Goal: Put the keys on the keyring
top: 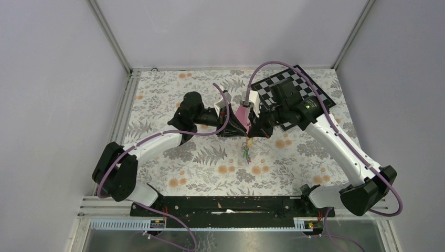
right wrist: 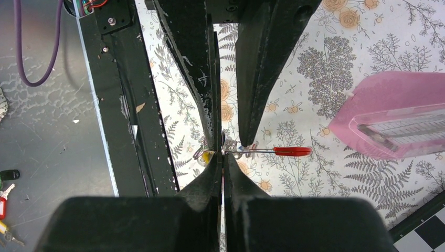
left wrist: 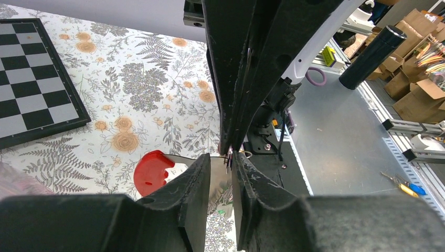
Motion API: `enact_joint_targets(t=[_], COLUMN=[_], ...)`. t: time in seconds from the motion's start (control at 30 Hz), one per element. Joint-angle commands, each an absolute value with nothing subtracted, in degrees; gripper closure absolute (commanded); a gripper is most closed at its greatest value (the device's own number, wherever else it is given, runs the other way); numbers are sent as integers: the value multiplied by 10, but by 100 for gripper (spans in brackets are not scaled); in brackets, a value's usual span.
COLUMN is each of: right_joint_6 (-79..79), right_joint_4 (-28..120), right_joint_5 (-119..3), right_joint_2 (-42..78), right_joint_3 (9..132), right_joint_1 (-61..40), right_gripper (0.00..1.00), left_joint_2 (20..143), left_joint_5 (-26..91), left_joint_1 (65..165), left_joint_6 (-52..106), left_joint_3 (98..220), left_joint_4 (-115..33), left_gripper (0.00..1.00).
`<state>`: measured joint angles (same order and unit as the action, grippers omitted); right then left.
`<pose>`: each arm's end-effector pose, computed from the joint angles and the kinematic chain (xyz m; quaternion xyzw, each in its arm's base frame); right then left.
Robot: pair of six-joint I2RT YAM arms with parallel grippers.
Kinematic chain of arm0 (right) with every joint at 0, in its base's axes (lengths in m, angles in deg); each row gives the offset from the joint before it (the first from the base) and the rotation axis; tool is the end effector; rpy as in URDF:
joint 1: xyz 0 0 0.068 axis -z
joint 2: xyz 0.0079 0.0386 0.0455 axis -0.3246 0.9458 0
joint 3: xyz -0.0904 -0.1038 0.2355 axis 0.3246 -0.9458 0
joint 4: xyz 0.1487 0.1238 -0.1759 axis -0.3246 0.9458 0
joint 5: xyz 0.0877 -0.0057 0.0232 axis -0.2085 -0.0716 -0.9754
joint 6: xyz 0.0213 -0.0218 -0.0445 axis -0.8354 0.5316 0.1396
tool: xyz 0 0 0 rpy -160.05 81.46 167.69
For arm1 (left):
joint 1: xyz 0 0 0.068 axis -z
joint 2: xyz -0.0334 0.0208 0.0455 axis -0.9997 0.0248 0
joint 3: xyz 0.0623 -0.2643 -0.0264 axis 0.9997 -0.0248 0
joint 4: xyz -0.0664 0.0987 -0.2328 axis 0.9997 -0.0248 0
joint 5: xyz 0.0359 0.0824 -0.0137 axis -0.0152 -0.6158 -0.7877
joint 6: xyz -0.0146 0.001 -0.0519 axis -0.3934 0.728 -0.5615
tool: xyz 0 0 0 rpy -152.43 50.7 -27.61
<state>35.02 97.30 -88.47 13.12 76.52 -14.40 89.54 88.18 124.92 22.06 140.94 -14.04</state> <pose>0.2100 0.1643 0.3786 -0.5516 0.6951 0.3166 0.3352 0.2417 -0.2175 0.3055 0.4703 0.5304 -0.6025 0.3667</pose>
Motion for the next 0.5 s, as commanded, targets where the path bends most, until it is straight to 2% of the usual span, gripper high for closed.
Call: enact_joint_targets(t=[0.0, 0.17, 0.27, 0.37, 0.47], right_joint_6=[349, 347, 346, 345, 348], right_joint_4=[962, 961, 961, 958, 948], right_joint_5=[-896, -897, -898, -893, -887], right_joint_2=[131, 132, 132, 128, 112], right_joint_3=[778, 779, 783, 784, 773], right_joint_1=[-151, -151, -151, -150, -149], right_gripper=[100, 100, 100, 95, 84], left_joint_2=[899, 900, 901, 899, 891], left_joint_5=[888, 889, 892, 895, 895], left_joint_1=[1253, 1253, 1254, 1254, 1253], left_joint_6=[201, 193, 193, 184, 131], left_joint_3=[1417, 1416, 1414, 1408, 1388], left_joint_4=[-79, -70, -69, -59, 11], left_gripper=[76, 86, 100, 100, 100])
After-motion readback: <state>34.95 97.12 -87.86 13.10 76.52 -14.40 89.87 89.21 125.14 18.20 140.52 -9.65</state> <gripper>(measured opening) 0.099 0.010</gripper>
